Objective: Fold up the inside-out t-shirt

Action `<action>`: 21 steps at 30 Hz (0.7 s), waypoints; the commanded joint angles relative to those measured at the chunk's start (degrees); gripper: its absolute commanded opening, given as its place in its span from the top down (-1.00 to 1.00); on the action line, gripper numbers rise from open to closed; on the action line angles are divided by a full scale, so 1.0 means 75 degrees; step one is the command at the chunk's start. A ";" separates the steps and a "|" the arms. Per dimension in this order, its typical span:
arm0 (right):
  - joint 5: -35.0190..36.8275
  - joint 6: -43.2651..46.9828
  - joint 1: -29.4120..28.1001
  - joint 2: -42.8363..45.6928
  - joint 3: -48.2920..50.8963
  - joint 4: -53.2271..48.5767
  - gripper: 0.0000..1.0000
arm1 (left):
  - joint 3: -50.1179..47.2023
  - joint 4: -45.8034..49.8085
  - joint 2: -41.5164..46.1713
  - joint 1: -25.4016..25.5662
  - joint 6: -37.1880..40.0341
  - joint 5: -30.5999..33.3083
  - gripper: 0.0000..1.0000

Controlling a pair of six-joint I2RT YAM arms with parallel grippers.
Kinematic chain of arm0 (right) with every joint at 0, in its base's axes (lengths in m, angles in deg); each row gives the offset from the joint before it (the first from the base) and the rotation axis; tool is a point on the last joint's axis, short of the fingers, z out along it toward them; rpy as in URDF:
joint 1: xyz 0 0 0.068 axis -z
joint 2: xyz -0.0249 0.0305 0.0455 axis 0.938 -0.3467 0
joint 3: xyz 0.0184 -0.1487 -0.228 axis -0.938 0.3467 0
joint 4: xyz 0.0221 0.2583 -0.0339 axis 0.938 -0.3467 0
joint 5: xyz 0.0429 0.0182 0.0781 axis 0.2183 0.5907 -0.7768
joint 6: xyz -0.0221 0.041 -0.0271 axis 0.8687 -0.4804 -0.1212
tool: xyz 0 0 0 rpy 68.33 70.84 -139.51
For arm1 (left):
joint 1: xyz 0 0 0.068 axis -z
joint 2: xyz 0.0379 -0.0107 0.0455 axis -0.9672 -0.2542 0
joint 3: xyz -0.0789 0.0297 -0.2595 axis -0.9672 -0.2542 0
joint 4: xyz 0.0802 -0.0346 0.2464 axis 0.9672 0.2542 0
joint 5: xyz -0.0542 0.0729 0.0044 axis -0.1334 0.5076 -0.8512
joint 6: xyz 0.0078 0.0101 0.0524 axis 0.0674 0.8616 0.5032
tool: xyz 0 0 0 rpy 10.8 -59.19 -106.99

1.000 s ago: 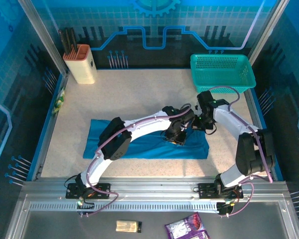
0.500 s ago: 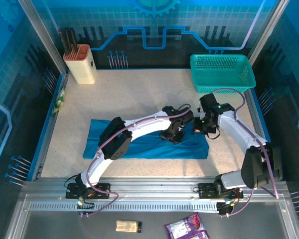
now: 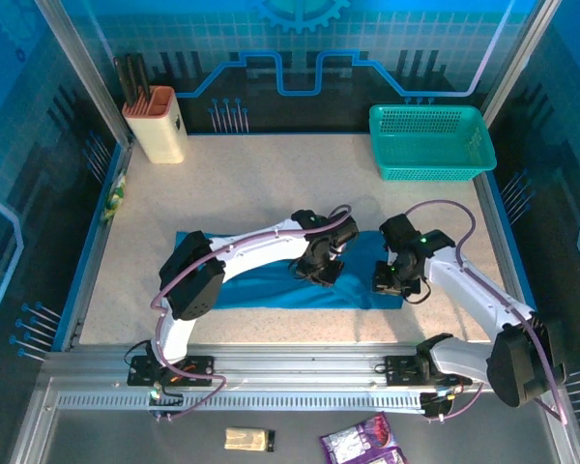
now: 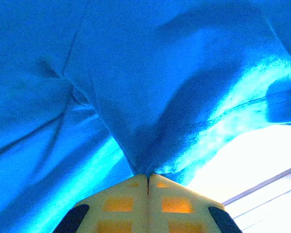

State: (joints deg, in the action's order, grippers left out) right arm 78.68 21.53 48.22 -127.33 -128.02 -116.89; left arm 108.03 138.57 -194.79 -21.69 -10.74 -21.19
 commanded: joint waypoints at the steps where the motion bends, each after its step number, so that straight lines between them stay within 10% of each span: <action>1: 0.0235 -0.0306 -0.0089 0.0228 -0.0335 -0.0246 0.21 | -0.0335 -0.0217 0.0333 -0.0019 -0.0018 -0.0698 0.83; 12: -0.1435 0.0035 -0.0110 -0.1608 -0.0747 0.1737 0.12 | -0.0997 -0.0829 0.1780 -0.0652 -0.0399 -0.0972 0.45; 21: -0.1457 0.0595 0.0373 -0.3565 -0.0673 0.2479 0.11 | -0.2989 -0.1016 0.3555 -0.3263 -0.0604 -0.0630 0.40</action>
State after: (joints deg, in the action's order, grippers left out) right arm 67.75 23.69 48.87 -151.63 -133.55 -99.21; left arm 89.14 130.20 -170.86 -41.32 -14.72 -26.72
